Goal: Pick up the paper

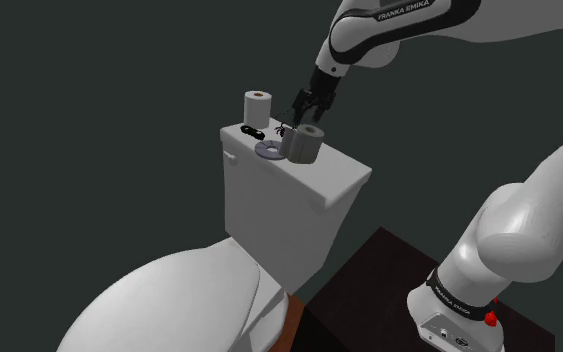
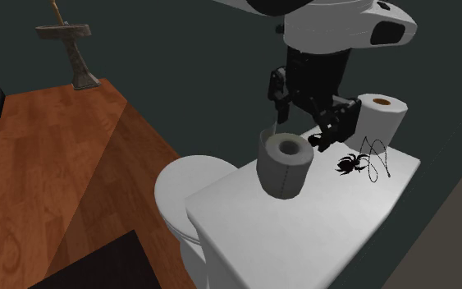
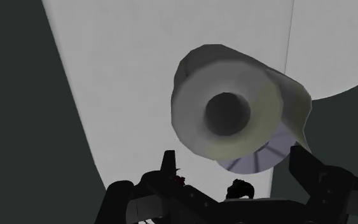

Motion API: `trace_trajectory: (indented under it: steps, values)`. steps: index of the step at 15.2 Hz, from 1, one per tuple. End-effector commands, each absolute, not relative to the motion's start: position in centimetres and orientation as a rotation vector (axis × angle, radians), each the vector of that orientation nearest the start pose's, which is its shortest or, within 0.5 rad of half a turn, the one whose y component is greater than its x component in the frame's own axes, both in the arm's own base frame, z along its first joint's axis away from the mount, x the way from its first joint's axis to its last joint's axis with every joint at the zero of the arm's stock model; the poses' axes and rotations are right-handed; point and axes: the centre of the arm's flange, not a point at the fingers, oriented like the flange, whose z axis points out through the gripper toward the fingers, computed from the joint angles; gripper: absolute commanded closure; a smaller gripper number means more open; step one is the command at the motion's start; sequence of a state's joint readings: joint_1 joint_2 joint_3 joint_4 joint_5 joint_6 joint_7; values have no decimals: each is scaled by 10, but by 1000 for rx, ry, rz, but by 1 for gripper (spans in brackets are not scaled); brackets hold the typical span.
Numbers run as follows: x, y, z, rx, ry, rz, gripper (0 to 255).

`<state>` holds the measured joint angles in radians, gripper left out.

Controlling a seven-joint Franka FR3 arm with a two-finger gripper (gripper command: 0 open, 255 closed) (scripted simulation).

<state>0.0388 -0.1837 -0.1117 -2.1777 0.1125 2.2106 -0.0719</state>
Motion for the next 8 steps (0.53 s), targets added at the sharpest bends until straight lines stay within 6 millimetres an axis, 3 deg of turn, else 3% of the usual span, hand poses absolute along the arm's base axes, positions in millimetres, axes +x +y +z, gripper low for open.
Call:
trace_trajectory:
  steps: [1,7,8]
  values:
    - [518,-35,481,-3017,90,-346,0]
    - [518,-35,457,-3017,90,-346,0]
    - [518,-35,457,-3017,90,-346,255]
